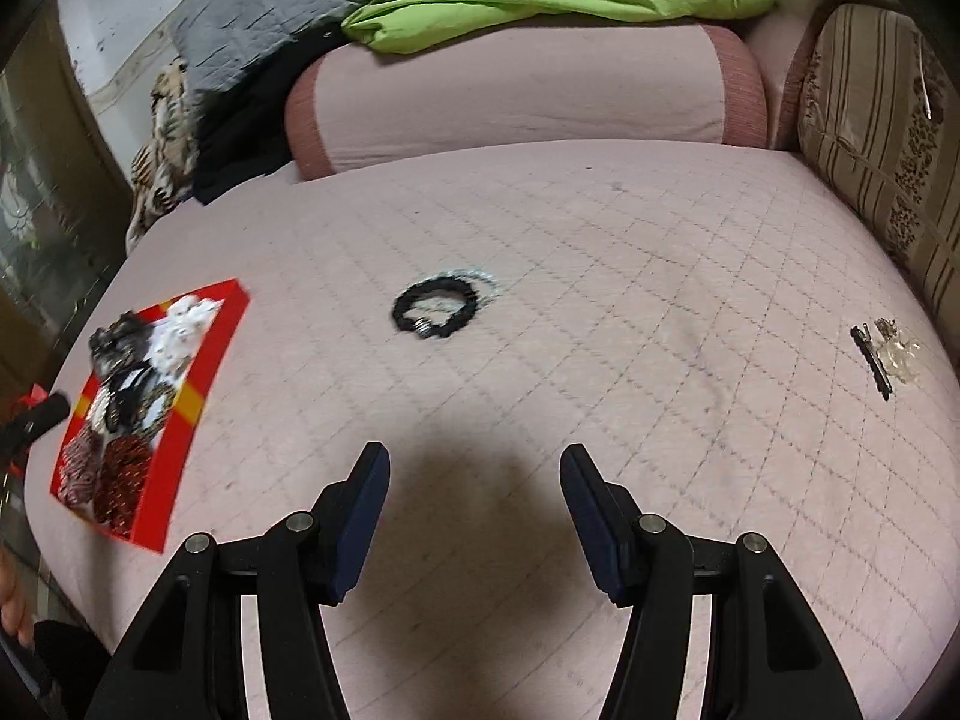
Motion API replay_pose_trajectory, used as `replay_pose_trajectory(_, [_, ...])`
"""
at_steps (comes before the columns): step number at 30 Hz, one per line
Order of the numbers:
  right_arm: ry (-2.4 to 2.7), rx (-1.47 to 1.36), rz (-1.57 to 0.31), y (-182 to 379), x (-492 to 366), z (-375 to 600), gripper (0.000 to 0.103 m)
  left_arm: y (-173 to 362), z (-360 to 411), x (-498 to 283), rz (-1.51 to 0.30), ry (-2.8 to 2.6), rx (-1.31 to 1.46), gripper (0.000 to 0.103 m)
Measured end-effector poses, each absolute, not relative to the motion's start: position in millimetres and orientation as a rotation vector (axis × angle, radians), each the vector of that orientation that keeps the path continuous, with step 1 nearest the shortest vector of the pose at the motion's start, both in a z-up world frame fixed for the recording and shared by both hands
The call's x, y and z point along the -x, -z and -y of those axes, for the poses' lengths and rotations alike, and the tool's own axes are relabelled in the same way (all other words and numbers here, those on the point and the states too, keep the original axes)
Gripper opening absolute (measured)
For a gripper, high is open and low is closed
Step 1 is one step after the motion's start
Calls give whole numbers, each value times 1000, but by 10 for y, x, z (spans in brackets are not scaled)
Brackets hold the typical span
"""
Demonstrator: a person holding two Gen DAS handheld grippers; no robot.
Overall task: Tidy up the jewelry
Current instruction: 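Move both tools back toward the black hair tie and pale bead bracelet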
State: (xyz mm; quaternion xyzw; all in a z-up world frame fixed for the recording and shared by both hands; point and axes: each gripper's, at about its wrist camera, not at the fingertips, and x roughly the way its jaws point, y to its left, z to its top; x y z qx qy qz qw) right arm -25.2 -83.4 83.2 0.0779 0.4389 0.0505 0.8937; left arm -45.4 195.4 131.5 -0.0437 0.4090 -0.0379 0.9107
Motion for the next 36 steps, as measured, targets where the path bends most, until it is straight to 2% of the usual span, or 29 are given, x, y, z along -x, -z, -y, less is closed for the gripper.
replay_pose_trajectory(2, [-107, -162, -909, -785, 112, 840, 62, -1307, -1736, 459, -843, 101, 64, 42])
replay_pose_trajectory(4, [-120, -160, -916, -729, -38, 820, 55, -1278, -1598, 454, -844, 119, 57, 43])
replay_pose_trajectory(12, [-76, -135, -959, -473, -755, 597, 52, -1039, -1371, 365, -894, 174, 61, 44])
replay_pose_trajectory(15, [-52, -149, -990, -346, -942, 575, 39, -975, -1394, 307, -912, 164, 59, 44])
replay_pose_trajectory(17, [6, -111, -992, -327, -963, 571, 24, -947, -1411, 267, -924, 153, 59, 44])
replay_pose_trajectory(19, [24, -74, -1021, -298, -928, 598, 14, -942, -1420, 235, -932, 152, 58, 44])
replay_pose_trajectory(27, [175, -18, -1036, -327, -477, 1313, 14, -957, -1178, 47, -956, 194, 14, 44])
replay_pose_trajectory(30, [20, -201, -994, -392, -362, 1556, 15, -982, -1049, -75, -960, 197, 17, 44])
replay_pose_trajectory(32, [-82, -262, -981, -432, -396, 1507, 22, -1005, -979, -134, -962, 207, 37, 44])
replay_pose_trajectory(34, [-155, -289, -958, -470, -492, 1371, 35, -1001, -925, -162, -969, 212, 45, 44])
replay_pose_trajectory(36, [-176, -291, -945, -463, -631, 1224, 38, -984, -880, -184, -979, 208, 37, 44])
